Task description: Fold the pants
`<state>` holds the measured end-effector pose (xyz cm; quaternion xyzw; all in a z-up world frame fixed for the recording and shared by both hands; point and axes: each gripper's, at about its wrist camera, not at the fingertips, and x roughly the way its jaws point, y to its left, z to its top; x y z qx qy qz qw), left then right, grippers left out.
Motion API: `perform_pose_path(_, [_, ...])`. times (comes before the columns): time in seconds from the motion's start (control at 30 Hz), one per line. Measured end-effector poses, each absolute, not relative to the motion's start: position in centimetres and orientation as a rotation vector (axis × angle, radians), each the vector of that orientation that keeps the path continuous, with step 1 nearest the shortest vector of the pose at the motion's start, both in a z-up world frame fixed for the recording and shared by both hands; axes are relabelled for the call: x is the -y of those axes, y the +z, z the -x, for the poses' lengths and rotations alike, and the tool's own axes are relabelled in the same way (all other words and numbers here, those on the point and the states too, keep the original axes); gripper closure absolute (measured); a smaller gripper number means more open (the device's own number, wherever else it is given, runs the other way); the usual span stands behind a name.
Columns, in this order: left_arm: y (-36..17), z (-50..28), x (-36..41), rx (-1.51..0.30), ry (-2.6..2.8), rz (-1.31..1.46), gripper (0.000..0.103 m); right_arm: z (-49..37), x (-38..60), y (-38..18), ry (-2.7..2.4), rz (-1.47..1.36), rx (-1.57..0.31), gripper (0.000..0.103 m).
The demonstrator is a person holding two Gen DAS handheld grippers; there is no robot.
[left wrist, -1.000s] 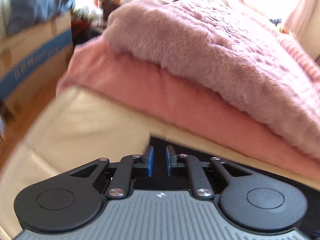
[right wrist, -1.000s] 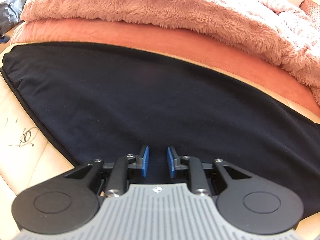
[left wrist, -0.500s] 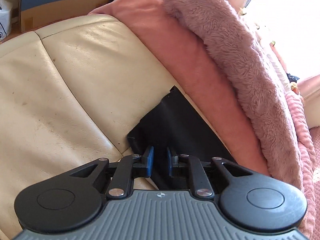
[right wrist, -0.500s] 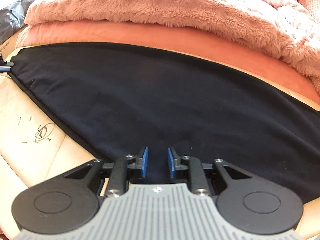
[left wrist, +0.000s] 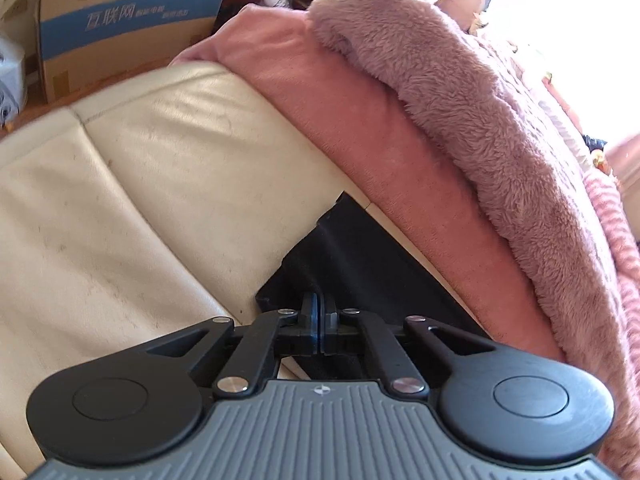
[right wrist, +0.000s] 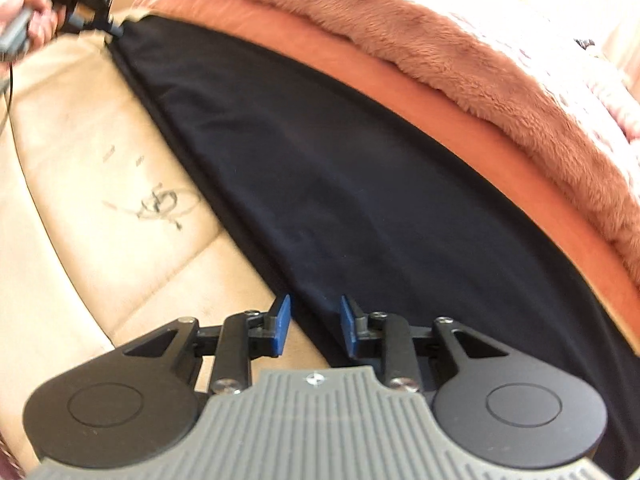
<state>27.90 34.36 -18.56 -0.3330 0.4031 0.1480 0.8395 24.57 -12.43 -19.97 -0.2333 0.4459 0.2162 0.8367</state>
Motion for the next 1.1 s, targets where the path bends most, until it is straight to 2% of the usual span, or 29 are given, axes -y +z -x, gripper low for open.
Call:
perform_pose_path(0.1, [-17.9,-28.2,-34.0,-0.851,0.317,0.657,0.103,-24.3,12.8,-19.7,0.464,0.480,-0.937,0.103])
perform_pose_path(0.3, [-14.4,-27.9,-33.2,-0.830,0.321,0.577,0.103,-24.0,14.4,-16.4,0.455,0.394,-0.891,0.103])
perform_pose_path(0.4, [-15.8,-28.4,-32.5,-0.913,0.346,0.470,0.103,-24.1,14.6,-16.7,0.473,0.385,-0.929,0.103])
perform_pose_path(0.6, [-18.3,-28.0,-33.0,-0.999,0.394,0.443,0.102,-23.9,13.9,-19.7,0.473,0.408,-0.998,0.103])
perform_pose_path(0.7, [-17.5,-27.3,-34.1,-0.973,0.459,0.426,0.094,-23.8,14.1,-19.4,0.467,0.410,-1.011,0.102])
perform_pose_path(0.77, [-16.9,-26.3,-35.1,-0.936,0.424,0.534,0.089,-23.7,14.5,-18.9,0.458,0.386,-1.008,0.096])
perform_pose_path(0.83, [-16.7,-25.1,-35.7,-0.887,0.383,0.663,0.065,-23.7,15.4,-18.1,0.438,0.321,-0.983,0.087])
perform_pose_path(0.9, [-17.0,-24.2,-35.7,-0.855,0.336,0.784,0.053,-24.0,16.6,-17.6,0.392,0.246,-0.967,0.085])
perform_pose_path(1.1, [-19.5,-23.7,-34.6,-0.805,0.329,0.976,0.050,-25.4,19.3,-18.0,0.228,0.110,-0.957,0.085])
